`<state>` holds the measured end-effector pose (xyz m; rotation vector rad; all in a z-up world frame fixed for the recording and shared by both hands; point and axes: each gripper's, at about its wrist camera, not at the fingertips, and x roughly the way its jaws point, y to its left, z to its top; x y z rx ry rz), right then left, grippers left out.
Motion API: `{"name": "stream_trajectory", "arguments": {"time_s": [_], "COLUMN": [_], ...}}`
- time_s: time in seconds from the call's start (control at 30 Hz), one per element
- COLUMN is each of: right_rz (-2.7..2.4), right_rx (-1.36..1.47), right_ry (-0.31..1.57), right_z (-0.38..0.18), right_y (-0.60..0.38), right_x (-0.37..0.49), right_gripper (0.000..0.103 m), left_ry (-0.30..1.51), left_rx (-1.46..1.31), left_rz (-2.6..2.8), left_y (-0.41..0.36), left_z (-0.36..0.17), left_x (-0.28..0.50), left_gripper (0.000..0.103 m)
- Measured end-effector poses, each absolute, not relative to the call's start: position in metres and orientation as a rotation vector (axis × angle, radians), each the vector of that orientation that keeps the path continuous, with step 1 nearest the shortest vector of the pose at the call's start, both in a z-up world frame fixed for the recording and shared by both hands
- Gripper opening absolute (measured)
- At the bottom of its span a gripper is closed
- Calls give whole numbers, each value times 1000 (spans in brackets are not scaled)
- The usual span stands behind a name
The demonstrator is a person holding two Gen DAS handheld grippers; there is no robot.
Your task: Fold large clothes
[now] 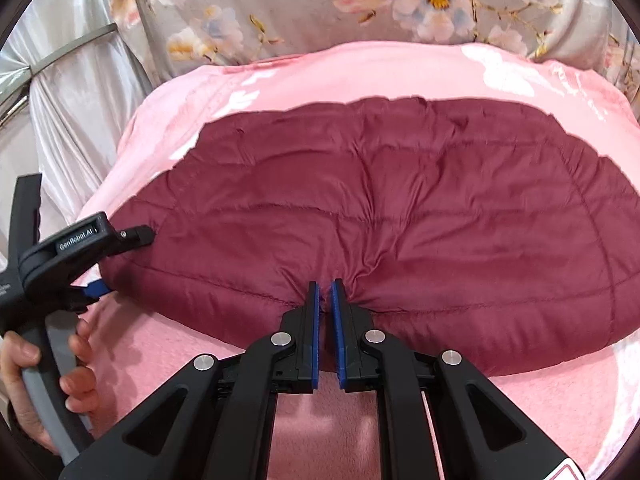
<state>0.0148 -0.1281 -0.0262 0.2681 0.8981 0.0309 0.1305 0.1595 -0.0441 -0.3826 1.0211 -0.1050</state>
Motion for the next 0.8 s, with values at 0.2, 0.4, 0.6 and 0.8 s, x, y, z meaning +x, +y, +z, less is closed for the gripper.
{"name": "stream_trajectory", "arguments": {"time_s": [0.2, 0.4, 0.6, 0.8], "right_rz": [37, 37, 43, 51], "right_rx": [261, 248, 264, 285], "right_ry": [895, 877, 871, 868], "right_z": [-34, -38, -39, -39], "right_y": [-129, -128, -129, -131], "right_x": [17, 16, 17, 17], "right_gripper": [10, 10, 10, 10], "left_ry": [1031, 1041, 1022, 966], "left_rx": [-341, -336, -265, -265], "left_rz": [-105, -134, -160, -218], "left_y": [146, 134, 117, 110], "left_z": [-45, -45, -30, -2], "left_x": [134, 140, 138, 132], "left_gripper": [87, 83, 53, 23]}}
